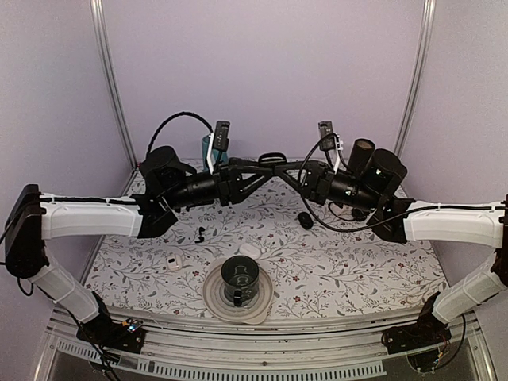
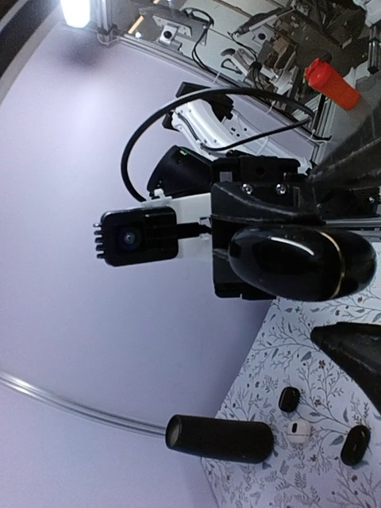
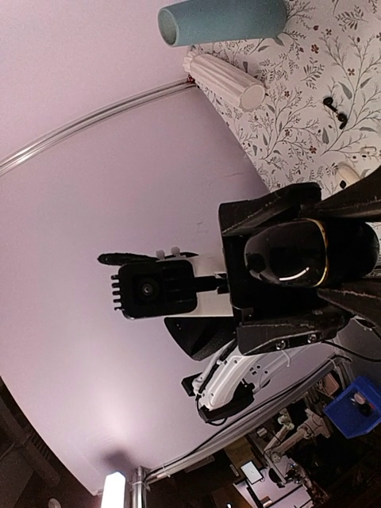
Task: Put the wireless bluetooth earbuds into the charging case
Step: Pass from the left arm to the right, then open the charging case.
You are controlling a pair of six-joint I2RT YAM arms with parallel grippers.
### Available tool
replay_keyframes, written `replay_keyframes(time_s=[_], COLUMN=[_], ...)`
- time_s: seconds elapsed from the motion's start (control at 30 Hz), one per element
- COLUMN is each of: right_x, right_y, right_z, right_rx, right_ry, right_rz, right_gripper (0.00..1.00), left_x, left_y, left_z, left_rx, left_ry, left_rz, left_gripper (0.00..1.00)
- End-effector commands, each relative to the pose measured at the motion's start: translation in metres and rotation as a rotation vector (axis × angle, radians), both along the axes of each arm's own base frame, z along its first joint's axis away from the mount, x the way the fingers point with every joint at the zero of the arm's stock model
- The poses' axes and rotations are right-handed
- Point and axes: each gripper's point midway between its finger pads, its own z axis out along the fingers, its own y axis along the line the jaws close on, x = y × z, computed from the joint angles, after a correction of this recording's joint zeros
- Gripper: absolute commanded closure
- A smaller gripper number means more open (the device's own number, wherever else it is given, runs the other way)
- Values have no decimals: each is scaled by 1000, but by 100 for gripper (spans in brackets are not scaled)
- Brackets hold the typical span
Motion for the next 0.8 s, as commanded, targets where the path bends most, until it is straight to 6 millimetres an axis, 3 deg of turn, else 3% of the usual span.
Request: replay_keyframes(time_s=[0.0, 0.13, 0.77], right_x=[-7, -16, -37], right_y=[-3, -5, 10], right_z=[12, 14, 8], right_rx=[-22, -33, -111], right_ry=[-83, -130, -183], right_rz=[-10, 16, 185], right_gripper=[97, 97, 97], left_x=[-3, 1, 28], left_y=[7, 13, 26], left_z=[10, 9, 9], left_rx=[43, 83, 145], left_ry=[-68, -90, -49], left_rz=[42, 62, 130], left_gripper=[35, 29, 25])
